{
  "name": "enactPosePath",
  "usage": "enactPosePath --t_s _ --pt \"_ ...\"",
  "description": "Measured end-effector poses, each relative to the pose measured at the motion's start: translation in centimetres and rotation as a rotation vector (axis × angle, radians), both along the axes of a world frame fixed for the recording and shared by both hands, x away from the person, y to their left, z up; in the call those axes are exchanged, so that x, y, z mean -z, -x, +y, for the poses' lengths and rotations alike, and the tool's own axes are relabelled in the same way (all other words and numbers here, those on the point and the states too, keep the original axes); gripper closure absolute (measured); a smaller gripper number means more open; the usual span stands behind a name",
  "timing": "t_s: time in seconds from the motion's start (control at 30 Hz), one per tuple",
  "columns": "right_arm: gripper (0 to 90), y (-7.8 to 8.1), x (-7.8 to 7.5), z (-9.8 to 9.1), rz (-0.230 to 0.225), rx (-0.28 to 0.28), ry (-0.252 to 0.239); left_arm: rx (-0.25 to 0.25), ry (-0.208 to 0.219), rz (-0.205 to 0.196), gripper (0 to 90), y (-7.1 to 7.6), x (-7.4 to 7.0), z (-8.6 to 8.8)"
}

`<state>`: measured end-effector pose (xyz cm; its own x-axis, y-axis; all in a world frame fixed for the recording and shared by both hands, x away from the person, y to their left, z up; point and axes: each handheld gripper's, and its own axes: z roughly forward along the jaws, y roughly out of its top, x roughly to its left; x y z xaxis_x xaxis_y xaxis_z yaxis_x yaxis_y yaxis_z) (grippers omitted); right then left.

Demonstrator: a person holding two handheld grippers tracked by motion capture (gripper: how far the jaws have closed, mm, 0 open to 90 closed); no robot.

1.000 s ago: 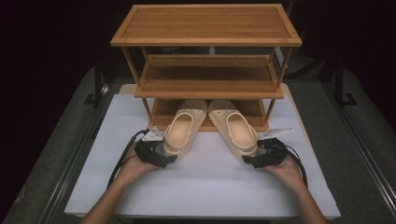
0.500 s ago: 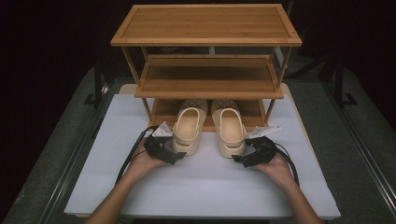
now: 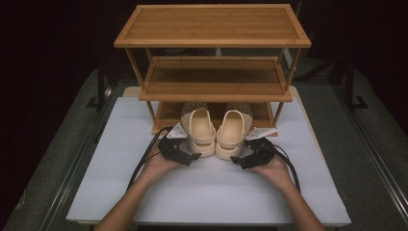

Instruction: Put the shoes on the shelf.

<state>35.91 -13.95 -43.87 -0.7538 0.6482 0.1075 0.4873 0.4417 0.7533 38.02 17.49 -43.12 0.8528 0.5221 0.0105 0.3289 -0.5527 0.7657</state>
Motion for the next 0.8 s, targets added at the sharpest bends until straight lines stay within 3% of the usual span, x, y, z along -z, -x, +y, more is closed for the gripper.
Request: enactPosePath --t_s 0.23,0.53,0.8 --pt "6.7 -1.0 -0.4 0.6 -0.023 0.013 -0.027 -0.016 0.022 0.005 5.9 -1.1 0.0 -0.1" --pt "6.7 -2.7 -0.5 1.3 -0.024 0.016 -0.018 -0.017 -0.015 0.009 3.7 -3.3 -0.4 0.0" --pt "6.8 -4.4 -0.4 1.4 -0.019 0.03 -0.023 -0.034 -0.013 0.026 2.6 -5.2 -0.2 -0.2"
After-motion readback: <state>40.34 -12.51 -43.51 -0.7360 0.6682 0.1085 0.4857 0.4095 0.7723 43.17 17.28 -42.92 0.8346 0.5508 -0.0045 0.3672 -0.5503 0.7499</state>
